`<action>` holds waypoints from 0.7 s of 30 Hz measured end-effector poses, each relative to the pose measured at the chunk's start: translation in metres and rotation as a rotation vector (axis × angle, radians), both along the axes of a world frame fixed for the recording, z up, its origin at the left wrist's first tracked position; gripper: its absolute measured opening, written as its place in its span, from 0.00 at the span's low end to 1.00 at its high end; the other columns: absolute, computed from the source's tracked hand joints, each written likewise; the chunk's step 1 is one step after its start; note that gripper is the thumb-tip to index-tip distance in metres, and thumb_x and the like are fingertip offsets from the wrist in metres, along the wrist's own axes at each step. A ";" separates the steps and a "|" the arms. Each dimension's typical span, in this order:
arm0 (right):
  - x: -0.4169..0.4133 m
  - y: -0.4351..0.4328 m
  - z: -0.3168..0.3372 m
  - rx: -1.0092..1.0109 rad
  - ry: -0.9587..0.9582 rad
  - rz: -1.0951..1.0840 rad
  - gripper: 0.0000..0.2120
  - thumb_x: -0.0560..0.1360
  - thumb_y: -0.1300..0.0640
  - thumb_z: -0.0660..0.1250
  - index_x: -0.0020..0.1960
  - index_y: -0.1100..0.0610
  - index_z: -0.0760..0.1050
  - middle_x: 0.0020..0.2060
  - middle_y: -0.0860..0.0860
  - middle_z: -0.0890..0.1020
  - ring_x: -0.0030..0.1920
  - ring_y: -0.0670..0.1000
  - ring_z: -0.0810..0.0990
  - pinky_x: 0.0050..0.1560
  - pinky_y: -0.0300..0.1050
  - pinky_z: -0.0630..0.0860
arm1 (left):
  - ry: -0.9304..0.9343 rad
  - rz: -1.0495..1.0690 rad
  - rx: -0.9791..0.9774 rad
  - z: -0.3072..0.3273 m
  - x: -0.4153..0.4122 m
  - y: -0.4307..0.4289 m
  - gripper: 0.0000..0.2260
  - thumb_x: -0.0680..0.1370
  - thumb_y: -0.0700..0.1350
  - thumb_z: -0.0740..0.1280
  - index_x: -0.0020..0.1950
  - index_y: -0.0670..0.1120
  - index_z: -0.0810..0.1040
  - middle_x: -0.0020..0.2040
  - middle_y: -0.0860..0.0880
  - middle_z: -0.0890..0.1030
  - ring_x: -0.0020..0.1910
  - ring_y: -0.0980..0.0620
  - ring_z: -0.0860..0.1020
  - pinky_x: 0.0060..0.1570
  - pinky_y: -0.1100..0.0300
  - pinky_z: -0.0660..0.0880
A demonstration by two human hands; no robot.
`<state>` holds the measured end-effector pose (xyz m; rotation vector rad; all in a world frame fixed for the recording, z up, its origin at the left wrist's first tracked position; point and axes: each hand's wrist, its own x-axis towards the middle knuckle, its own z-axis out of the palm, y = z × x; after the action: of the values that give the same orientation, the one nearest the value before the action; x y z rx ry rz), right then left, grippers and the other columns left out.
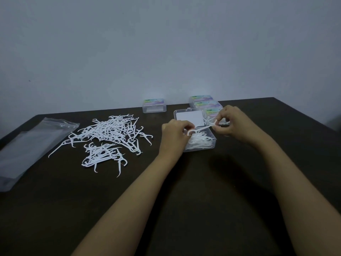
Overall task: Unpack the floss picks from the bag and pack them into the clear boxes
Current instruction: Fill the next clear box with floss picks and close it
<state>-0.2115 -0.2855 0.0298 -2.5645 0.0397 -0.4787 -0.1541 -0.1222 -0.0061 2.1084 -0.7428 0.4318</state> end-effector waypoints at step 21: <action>0.024 0.013 -0.022 0.041 -0.028 0.010 0.13 0.74 0.63 0.66 0.59 0.60 0.77 0.46 0.53 0.79 0.40 0.43 0.71 0.37 0.26 0.65 | 0.121 -0.107 -0.007 -0.002 0.002 0.012 0.16 0.72 0.30 0.59 0.55 0.43 0.79 0.46 0.49 0.80 0.49 0.53 0.74 0.46 0.68 0.66</action>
<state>-0.1873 -0.2723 0.0073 -2.5161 0.0267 -0.5046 -0.1520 -0.1100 -0.0085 2.0577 -0.7777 0.2468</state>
